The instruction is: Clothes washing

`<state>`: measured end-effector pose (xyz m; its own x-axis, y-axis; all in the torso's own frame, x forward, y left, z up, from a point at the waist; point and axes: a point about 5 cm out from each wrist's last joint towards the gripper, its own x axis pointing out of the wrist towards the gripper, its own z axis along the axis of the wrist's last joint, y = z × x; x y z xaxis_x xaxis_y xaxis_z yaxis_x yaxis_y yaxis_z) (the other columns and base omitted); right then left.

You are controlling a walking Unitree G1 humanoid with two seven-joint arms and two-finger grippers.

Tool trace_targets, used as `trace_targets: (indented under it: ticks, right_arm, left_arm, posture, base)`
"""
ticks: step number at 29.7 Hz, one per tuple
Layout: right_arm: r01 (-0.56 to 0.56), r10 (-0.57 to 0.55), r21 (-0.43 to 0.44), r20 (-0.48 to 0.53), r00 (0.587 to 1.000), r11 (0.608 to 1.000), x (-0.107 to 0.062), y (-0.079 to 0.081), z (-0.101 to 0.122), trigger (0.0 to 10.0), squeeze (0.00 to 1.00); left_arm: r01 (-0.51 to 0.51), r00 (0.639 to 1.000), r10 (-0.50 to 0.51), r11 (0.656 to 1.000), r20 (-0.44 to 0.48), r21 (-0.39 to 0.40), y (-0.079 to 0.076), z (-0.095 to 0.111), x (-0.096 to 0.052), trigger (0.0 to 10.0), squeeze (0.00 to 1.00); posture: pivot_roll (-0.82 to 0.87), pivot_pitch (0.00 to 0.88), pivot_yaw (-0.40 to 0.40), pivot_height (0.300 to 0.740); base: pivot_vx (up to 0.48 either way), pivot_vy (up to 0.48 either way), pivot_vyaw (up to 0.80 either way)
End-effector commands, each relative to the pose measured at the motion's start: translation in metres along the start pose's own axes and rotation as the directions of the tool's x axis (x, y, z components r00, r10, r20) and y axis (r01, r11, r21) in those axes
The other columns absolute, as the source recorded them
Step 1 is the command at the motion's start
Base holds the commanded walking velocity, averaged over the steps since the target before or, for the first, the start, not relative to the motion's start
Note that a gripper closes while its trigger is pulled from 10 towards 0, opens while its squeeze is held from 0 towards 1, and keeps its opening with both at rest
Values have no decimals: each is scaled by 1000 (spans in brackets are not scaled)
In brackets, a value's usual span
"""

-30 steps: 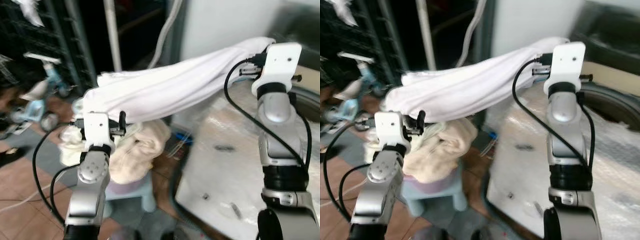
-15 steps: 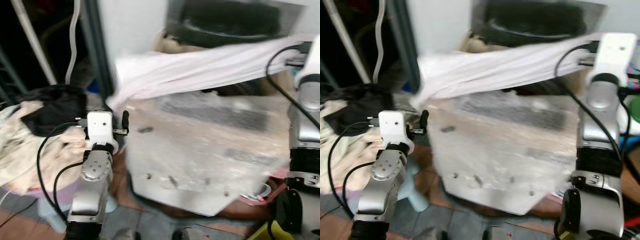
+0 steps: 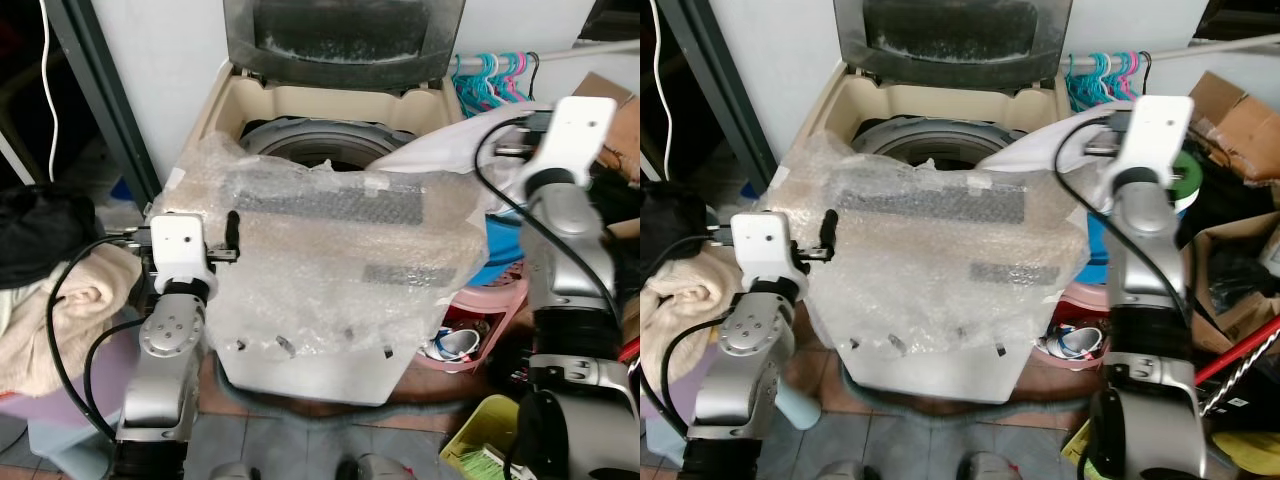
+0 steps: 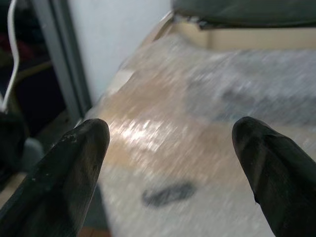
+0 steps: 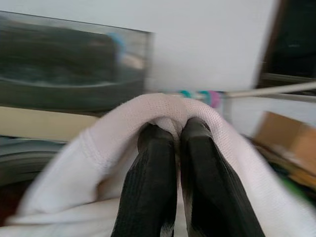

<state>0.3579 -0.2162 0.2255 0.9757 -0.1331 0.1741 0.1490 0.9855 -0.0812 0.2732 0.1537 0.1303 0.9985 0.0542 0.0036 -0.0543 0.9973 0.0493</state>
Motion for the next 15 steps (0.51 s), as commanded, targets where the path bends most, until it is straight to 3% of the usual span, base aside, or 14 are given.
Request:
trace_targets:
  ticks: [1,5,7,8,9,10,15]
  right_arm:
    - [-45,43,29,69,997,999,-1,6,13,10000,0]
    - [-159,149,89,110,983,983,-4,22,20,10000,0]
    - [-331,317,138,118,941,933,-9,48,23,10000,0]
    - [-441,430,125,107,896,889,-14,67,23,10000,173]
    - [-441,430,125,107,896,889,-14,67,23,10000,173]
    - [-497,488,126,96,868,859,-15,78,22,10000,1000]
    - [-529,519,125,101,848,839,-15,86,23,10000,1000]
  left_arm:
    - [3,1000,-3,1000,10,-1,1,4,0,10000,0]
    - [-3,1000,3,1000,5,-8,0,3,-1,10000,0]
    - [-6,1000,6,1000,-12,-14,-1,0,-2,10000,0]
    - [-5,1000,4,1000,-19,-13,-2,-2,-2,10000,0]
    - [-5,1000,4,1000,-19,-13,-2,-2,-2,10000,0]
    - [1,1000,-1,1000,-20,-13,-4,-2,-2,10000,0]
    - [1,1000,-2,1000,-12,-14,-6,1,0,10000,0]
  posture:
    - [-24,0,-17,740]
    - [-23,0,-17,740]
    - [-23,0,-13,740]
    - [-24,0,-10,740]
    - [-24,0,-10,740]
    - [-20,0,-13,740]
    - [-12,0,-19,740]
  base:
    - [0,0,0]
    - [0,0,0]
    - [0,0,0]
    - [0,0,0]
    - [0,0,0]
    - [0,0,0]
    - [0,0,0]
